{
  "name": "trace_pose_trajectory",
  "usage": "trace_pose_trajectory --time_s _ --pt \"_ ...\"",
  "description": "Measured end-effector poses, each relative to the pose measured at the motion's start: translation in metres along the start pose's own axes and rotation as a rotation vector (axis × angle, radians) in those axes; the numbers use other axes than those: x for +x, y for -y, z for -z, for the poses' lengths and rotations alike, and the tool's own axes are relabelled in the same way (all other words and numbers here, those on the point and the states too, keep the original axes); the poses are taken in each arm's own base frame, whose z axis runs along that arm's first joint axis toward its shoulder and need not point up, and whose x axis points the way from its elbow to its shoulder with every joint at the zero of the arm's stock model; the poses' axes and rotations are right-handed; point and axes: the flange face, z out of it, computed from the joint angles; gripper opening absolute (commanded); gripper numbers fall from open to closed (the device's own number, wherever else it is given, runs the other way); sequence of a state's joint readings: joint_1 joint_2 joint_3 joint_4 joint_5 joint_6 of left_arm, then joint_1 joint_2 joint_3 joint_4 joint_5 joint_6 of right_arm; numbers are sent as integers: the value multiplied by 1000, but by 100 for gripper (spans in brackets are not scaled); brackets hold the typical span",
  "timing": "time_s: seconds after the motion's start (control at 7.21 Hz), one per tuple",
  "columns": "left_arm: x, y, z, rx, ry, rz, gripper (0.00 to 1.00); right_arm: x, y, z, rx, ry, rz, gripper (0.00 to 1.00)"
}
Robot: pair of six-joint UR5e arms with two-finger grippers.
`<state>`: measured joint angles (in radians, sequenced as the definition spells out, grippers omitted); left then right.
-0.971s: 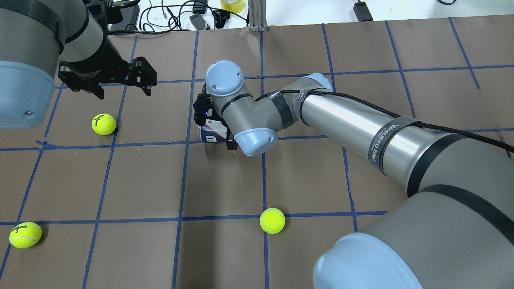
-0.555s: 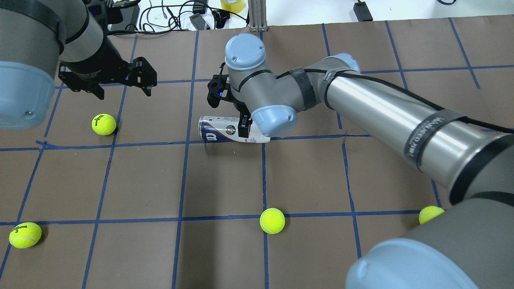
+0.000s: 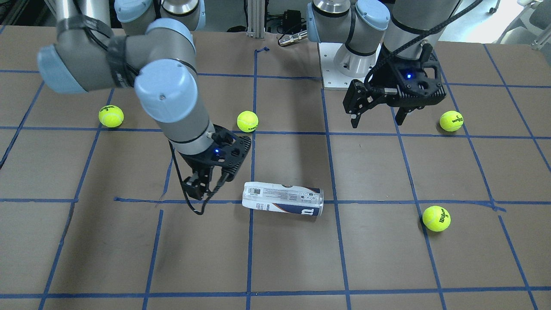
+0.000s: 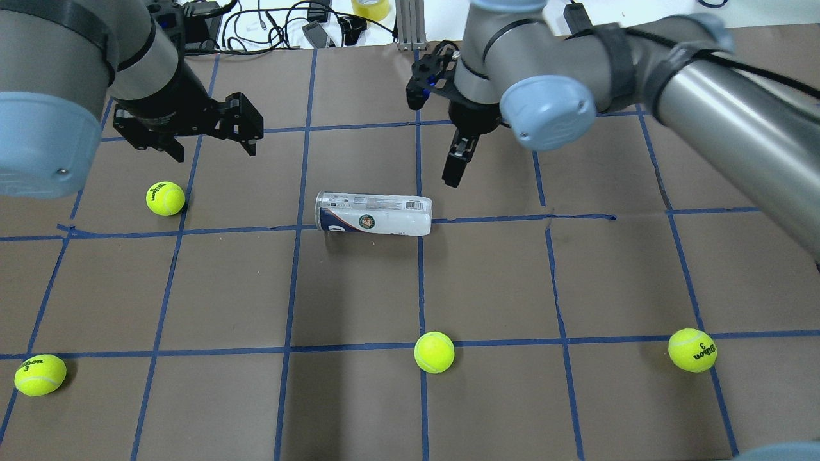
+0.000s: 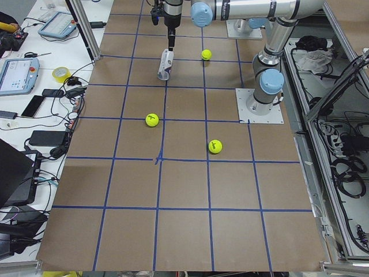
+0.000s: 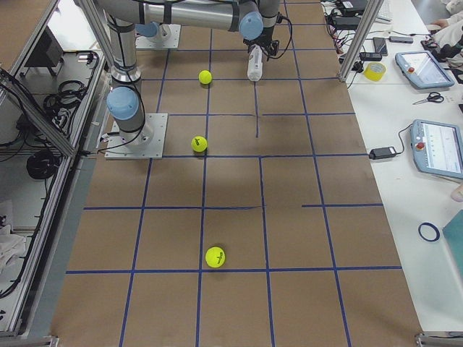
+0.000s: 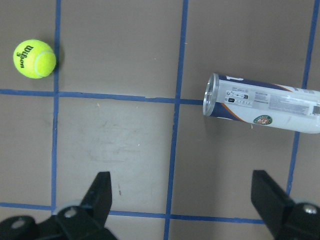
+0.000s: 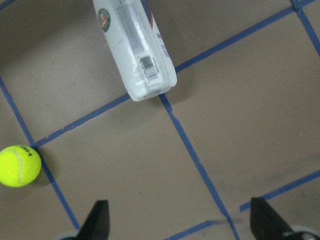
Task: Lift up tennis ball bucket
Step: 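Open the right gripper and raise it away while the left arm reaches toward the can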
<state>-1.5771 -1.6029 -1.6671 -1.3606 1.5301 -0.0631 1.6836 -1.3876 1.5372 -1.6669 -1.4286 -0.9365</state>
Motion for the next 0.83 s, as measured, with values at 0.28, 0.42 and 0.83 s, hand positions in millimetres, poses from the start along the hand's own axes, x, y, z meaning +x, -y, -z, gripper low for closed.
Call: trace_pose_trajectory --time_s 0.28,0.42,0.83 --pt "2 33 -61 -23 -29 -20 100 -12 -71 56 -38 54 -189 100" --pt "1 43 -99 -35 -34 -24 100 -14 -99 76 -41 58 -288 100" --pt "-7 53 -187 -14 -55 -16 100 -62 -141 145 -20 -92 -689 100"
